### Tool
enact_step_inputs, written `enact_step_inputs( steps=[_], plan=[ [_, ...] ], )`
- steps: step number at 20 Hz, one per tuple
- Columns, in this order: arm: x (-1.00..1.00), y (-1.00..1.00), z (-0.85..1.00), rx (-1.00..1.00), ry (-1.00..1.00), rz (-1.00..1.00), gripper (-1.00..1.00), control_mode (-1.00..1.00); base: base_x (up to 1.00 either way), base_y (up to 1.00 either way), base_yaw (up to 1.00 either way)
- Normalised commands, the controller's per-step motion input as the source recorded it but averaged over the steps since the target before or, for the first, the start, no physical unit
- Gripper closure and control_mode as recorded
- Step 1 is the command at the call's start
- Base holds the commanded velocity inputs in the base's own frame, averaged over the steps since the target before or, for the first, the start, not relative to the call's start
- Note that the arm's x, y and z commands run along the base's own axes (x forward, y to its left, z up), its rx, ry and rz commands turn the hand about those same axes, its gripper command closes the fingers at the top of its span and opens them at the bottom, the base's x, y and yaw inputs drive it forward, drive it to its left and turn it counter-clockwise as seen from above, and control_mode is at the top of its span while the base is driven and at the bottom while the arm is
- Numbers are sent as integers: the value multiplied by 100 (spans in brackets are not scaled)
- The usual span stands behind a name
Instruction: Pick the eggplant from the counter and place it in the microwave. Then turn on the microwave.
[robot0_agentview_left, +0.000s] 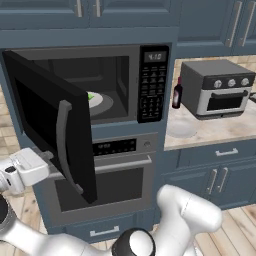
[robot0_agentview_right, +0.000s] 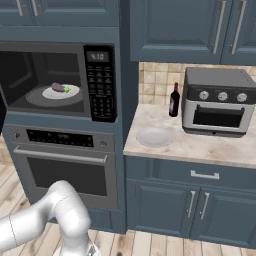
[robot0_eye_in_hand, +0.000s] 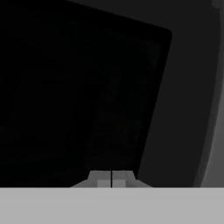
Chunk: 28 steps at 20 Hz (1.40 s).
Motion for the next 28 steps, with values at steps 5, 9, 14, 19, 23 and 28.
enact_step_inputs(
  steps=[5, 9, 14, 19, 23, 28],
  plan=[
    [0, -18, -2, 0, 0, 0, 100, -100, 0, 0, 0],
    [0, -18, 0, 0, 0, 0, 100, -100, 0, 0, 0],
    [0, -19, 0, 0, 0, 0, 100, -100, 0, 0, 0],
    [0, -19, 0, 0, 0, 0, 100, -100, 0, 0, 0],
    [0, -20, 0, 0, 0, 0, 100, -100, 0, 0, 0],
    [0, -21, 0, 0, 0, 0, 100, -100, 0, 0, 0]
  ],
)
